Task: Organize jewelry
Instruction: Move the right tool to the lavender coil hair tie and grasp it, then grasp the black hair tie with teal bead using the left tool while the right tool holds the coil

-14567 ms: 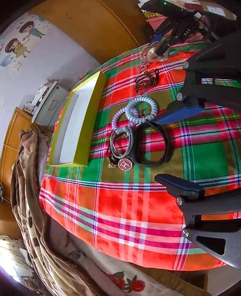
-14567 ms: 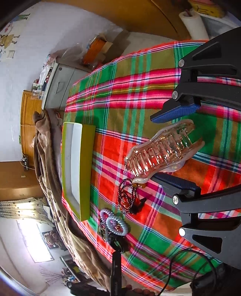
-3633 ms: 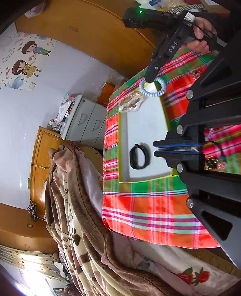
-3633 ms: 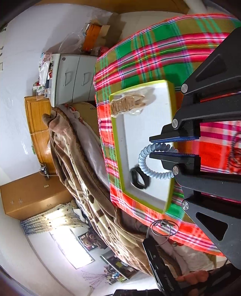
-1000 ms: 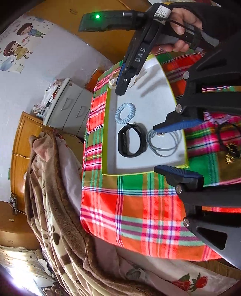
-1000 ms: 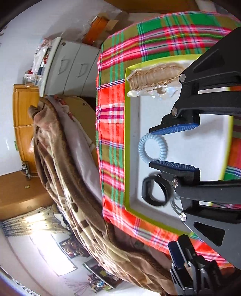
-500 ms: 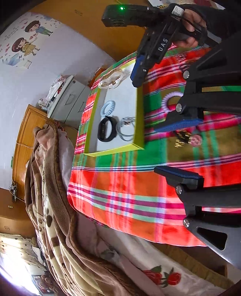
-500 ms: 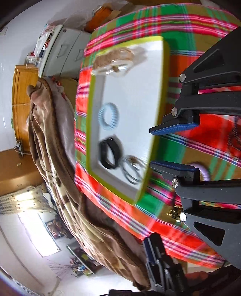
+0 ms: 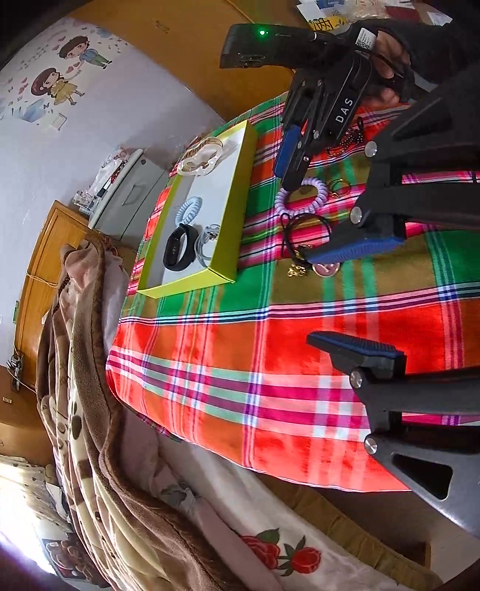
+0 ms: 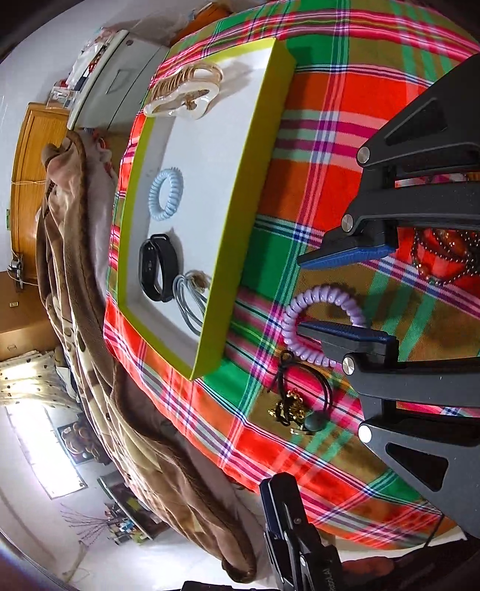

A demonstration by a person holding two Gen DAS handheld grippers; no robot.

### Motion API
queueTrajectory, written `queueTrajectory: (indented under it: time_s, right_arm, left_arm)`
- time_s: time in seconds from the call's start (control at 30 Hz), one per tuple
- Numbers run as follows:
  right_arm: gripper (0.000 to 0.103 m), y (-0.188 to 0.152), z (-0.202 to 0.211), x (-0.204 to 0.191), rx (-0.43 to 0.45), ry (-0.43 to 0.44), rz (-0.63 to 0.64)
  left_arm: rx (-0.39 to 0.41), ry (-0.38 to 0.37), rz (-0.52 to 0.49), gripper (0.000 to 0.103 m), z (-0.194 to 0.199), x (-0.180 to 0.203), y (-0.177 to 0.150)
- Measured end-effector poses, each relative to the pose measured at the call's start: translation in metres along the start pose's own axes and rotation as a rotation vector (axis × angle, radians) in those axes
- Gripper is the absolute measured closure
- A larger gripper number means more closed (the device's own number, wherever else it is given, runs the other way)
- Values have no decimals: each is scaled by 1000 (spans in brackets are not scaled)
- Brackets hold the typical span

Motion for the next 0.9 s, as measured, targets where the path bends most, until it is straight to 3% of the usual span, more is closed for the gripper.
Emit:
queueTrajectory:
  time_s: [0.33,0.5,0.9]
  right_arm:
    - [75,-2,-10,-4,-21,-64,21]
    - [92,-5,-8,-2,-7,-81,18]
    - [92,-6,19,15,97,-76,-56]
  left_arm:
    - [-24,-14,7,63,-4,0,-8]
    - [-37,-7,2,63,-7,2,-8]
    - [-70,10,-39,63,-21,26,-5]
Point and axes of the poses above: each gripper's, at about its wrist camera, not at the fingertips, and z roughly against the way its jaws point, x to its right, y to its top, the point moved 3 cm from there along -z, roughly the way its jaws point, and after that the axes turned 12 degrees about y, right-handed, at the moved point
